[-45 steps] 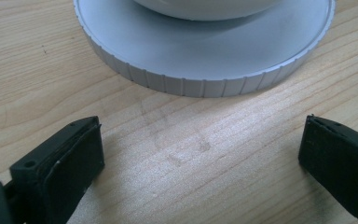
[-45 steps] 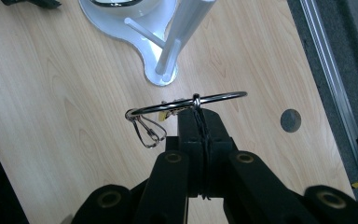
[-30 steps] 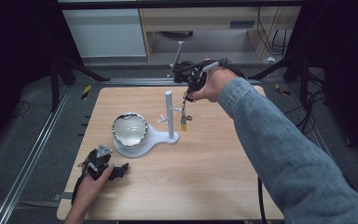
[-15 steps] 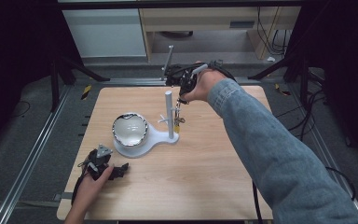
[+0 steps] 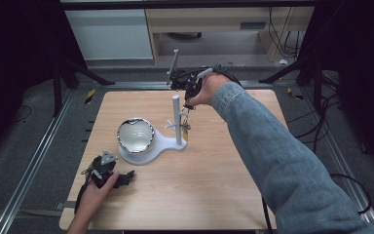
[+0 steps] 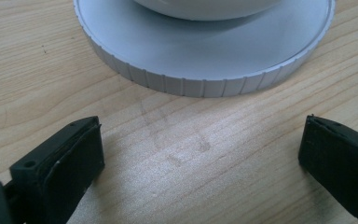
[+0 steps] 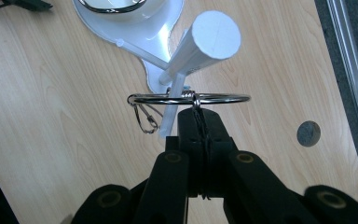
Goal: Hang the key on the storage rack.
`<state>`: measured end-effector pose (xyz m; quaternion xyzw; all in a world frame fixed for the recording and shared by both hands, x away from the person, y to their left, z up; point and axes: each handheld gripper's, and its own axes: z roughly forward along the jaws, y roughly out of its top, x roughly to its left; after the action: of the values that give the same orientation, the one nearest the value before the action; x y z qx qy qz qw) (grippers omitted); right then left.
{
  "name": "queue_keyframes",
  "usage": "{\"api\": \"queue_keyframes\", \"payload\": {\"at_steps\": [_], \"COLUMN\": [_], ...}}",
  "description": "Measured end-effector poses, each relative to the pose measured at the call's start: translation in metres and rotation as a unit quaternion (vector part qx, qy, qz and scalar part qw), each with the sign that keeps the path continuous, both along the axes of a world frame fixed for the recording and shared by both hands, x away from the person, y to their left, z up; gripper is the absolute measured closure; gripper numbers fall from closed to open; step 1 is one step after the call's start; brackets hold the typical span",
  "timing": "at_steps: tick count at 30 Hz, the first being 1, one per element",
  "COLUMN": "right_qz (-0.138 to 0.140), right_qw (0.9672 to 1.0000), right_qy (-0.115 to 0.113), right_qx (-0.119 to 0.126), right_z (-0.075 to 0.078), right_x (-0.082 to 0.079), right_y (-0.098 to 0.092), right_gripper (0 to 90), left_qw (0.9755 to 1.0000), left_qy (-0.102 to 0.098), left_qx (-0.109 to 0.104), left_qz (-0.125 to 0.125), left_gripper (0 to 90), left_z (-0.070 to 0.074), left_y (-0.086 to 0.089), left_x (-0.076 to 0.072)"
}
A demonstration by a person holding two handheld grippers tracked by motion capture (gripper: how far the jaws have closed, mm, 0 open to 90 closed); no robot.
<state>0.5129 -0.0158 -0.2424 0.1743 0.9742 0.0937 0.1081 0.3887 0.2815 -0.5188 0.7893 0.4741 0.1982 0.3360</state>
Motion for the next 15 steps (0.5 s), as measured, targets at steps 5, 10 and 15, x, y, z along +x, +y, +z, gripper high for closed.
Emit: {"api": "queue_keyframes", "payload": {"at_steps": [5, 10, 15], "right_qz": [-0.002, -0.010, -0.009], "right_qw": [1.0000, 0.9999, 0.9998], "right_qy": [0.005, 0.009, 0.014], "right_qx": [0.000, 0.001, 0.006], "right_z": [-0.006, -0.011, -0.016], "right_x": [0.003, 0.009, 0.012], "right_y": [0.000, -0.002, -0.004], "right_gripper": [88.9, 88.8, 88.7], "left_qw": [1.0000, 1.0000, 1.0000], "left_qy": [0.000, 0.000, 0.000], "left_qx": [0.000, 0.000, 0.000], "left_qz": [0.000, 0.000, 0.000], "left_gripper": [0.0, 0.0, 0.0], "left_z": [0.000, 0.000, 0.000], "left_y": [0.000, 0.000, 0.000], "left_x": [0.000, 0.000, 0.000]}}
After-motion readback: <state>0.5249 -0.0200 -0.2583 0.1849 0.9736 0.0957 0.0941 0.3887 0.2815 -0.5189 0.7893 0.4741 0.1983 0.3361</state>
